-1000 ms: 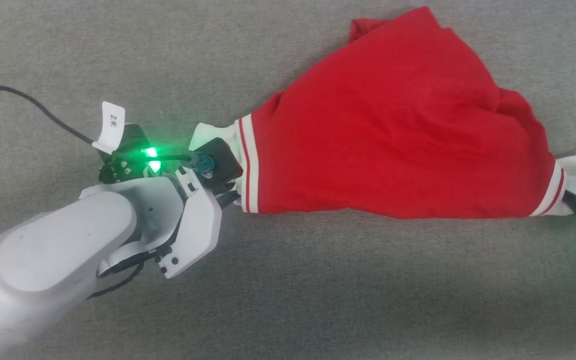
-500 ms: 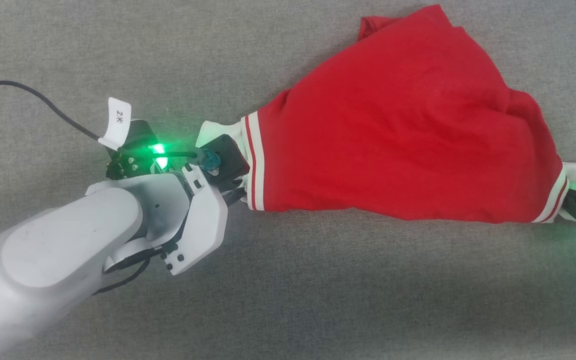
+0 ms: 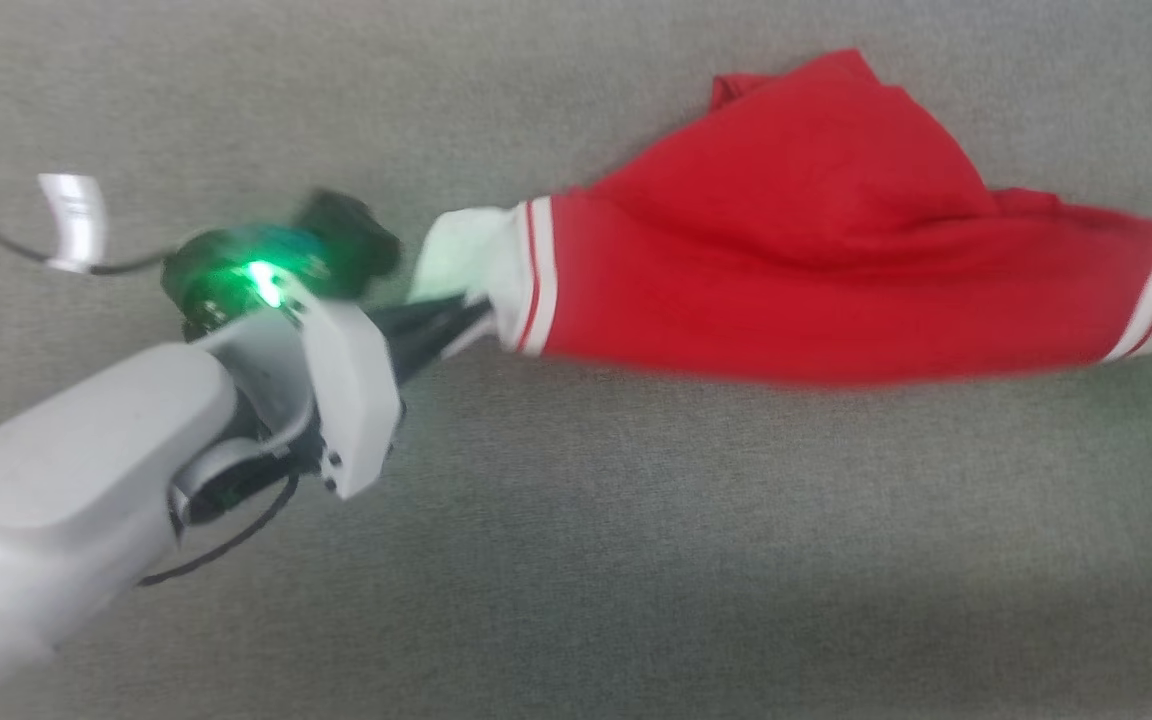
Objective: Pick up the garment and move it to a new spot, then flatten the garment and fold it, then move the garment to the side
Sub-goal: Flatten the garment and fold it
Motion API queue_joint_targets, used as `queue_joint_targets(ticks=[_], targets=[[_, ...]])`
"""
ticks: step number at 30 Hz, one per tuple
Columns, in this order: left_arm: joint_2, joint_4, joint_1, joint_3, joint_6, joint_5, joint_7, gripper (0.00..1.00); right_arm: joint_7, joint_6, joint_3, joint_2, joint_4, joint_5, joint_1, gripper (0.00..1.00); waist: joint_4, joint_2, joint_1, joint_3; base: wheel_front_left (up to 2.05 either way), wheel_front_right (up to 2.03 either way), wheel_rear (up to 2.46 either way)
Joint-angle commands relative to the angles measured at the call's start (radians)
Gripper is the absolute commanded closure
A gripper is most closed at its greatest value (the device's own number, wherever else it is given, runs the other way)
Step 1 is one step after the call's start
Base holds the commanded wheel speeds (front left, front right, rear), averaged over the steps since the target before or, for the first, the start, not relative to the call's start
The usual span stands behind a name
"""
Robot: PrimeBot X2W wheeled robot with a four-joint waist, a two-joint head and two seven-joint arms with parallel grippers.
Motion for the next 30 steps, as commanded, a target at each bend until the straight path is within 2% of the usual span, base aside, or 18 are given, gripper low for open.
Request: queue_joint_targets(ticks=[1,6,8,11,16,21,26,30], targets=[[-0.002,-0.004,0.013,0.012,0.002,-0.026,-0.022,1.00,-0.018,-0.001,-0.018,-0.010,0.002,0.008,0.016,1.00,0.015,0.0000,-0.0001,-0.020,0.00,0.00,0.00],[0.006,-0.028,0.014,0.086,0.002,-0.155,-0.127,1.00,-0.074,-0.001,-0.147,-0.020,0.013,0.018,0.046,1.00,0.048,0.0000,-0.0001,-0.038,0.00,0.00,0.00],[-0.006,-0.015,-0.001,0.112,0.002,-0.194,-0.151,1.00,-0.068,-0.001,-0.173,-0.002,0.022,-0.002,0.033,1.00,0.061,0.0000,-0.0001,-0.033,0.00,0.00,0.00],[-0.041,0.030,-0.044,0.138,0.002,-0.247,-0.154,1.00,-0.046,-0.001,-0.199,0.063,0.039,-0.027,-0.043,1.00,0.075,0.0000,-0.0001,-0.020,0.00,0.00,0.00],[-0.128,0.171,-0.192,0.196,0.002,-0.327,-0.127,1.00,0.041,-0.001,-0.195,0.199,0.105,-0.083,-0.288,1.00,0.088,0.0000,-0.0001,0.018,0.00,0.00,0.00],[-0.216,0.419,-0.416,0.267,0.002,-0.341,-0.109,1.00,0.076,-0.001,-0.192,0.334,0.256,-0.144,-0.616,1.00,0.084,0.0000,-0.0001,0.058,0.00,0.00,0.00],[-0.286,0.632,-0.642,0.330,0.003,-0.311,-0.176,1.00,0.012,-0.001,-0.237,0.440,0.447,-0.233,-0.897,1.00,0.074,0.0000,-0.0001,0.070,0.00,0.00,0.00],[-0.328,0.701,-0.744,0.358,0.002,-0.302,-0.263,1.00,-0.066,-0.001,-0.251,0.487,0.571,-0.297,-1.025,1.00,0.077,0.0000,-0.0001,0.059,0.00,0.00,0.00]])
